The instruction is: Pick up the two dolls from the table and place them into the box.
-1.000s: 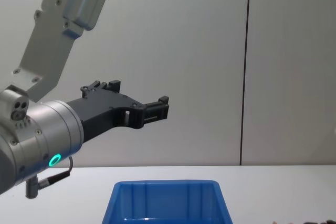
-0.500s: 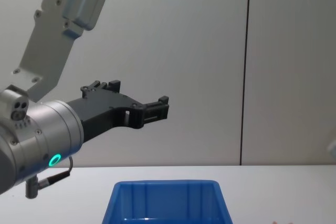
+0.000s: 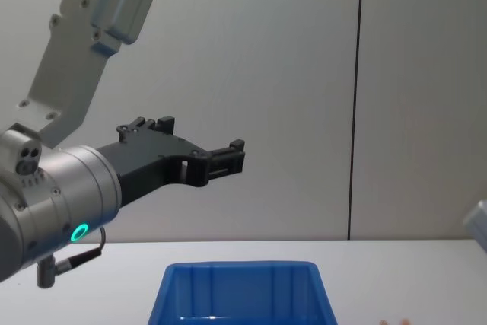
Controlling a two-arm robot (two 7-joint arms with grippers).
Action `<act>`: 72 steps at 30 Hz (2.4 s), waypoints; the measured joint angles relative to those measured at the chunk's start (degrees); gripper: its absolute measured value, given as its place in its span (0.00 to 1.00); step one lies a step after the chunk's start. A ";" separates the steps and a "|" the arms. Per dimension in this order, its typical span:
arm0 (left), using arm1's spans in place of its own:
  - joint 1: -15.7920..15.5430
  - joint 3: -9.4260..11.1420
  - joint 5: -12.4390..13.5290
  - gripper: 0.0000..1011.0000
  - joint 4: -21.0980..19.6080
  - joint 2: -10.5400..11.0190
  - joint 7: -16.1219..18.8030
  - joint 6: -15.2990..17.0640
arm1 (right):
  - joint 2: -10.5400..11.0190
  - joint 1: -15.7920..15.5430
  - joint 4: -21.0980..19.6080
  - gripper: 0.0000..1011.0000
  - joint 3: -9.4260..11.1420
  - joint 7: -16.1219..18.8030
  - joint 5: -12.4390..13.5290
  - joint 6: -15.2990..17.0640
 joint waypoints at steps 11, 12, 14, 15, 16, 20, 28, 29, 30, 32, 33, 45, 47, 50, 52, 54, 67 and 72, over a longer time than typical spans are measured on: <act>0.00 0.00 0.00 0.99 0.00 0.00 0.00 0.00 | -0.51 0.53 -0.30 0.38 0.00 -1.21 -0.05 -0.76; 0.00 0.00 0.00 0.99 0.00 0.00 0.00 0.00 | -0.56 0.59 -0.43 0.38 0.02 -1.35 -0.05 -0.95; 0.00 0.00 0.00 0.99 0.00 0.00 0.00 0.00 | -0.64 0.68 -0.65 0.38 0.05 -1.57 -0.05 -1.34; 0.00 0.00 0.00 0.99 0.00 0.00 0.00 0.00 | -0.70 0.79 -0.93 0.38 0.08 -1.81 -0.05 -1.87; 0.00 0.00 0.00 0.99 0.00 0.00 0.00 0.00 | -0.74 0.81 -1.01 0.38 0.09 -1.90 -0.05 -2.10; 0.00 0.00 0.00 0.99 0.00 0.00 0.00 0.00 | -0.93 1.15 -1.87 0.38 0.16 -2.16 -0.05 -3.40; 0.00 0.00 0.00 0.99 0.01 0.00 0.00 0.00 | -1.62 2.54 -4.81 0.38 0.19 -0.44 0.26 -5.38; 0.00 0.00 0.00 0.99 0.00 0.00 0.00 0.00 | -1.69 2.68 -5.05 0.38 0.15 -0.16 0.29 -5.45; 0.00 0.00 0.00 0.99 0.00 0.00 0.00 0.00 | -1.76 2.85 -5.28 0.38 0.11 0.24 0.35 -5.52; 0.00 0.00 0.00 0.99 0.00 0.00 0.00 0.00 | -2.10 3.39 -5.93 0.38 -0.08 1.24 0.44 -5.61; 0.00 0.00 0.00 0.99 0.01 0.00 0.00 0.00 | -2.19 3.51 -6.04 0.38 -0.13 1.59 0.45 -5.62; 0.00 0.00 0.00 0.99 0.00 0.00 0.00 0.00 | -5.42 6.66 -5.87 0.38 -2.65 6.72 -1.19 -3.39; 0.00 0.00 0.00 0.99 0.00 0.00 0.00 0.00 | -6.09 7.14 -5.12 0.42 -3.27 7.15 -1.80 -2.88; 0.00 0.00 0.00 0.99 0.00 0.00 0.00 0.00 | -6.81 7.62 -4.12 0.52 -3.94 7.49 -2.51 -2.41; 0.00 0.00 0.00 0.99 0.00 0.00 0.00 0.00 | -7.21 7.85 -3.56 0.60 -4.34 7.61 -2.97 -2.14; 0.00 0.00 0.00 0.99 0.00 0.00 0.00 0.00 | -7.46 7.99 -3.20 0.64 -4.58 7.62 -3.19 -2.02; 0.00 0.00 0.00 0.99 0.00 0.00 0.00 0.00 | -6.57 7.31 -2.84 0.99 -4.04 5.76 -2.85 -3.42; 0.00 0.00 0.00 0.99 0.00 0.00 0.00 0.00 | -4.58 5.93 -3.90 0.99 -2.69 4.88 -1.59 -4.98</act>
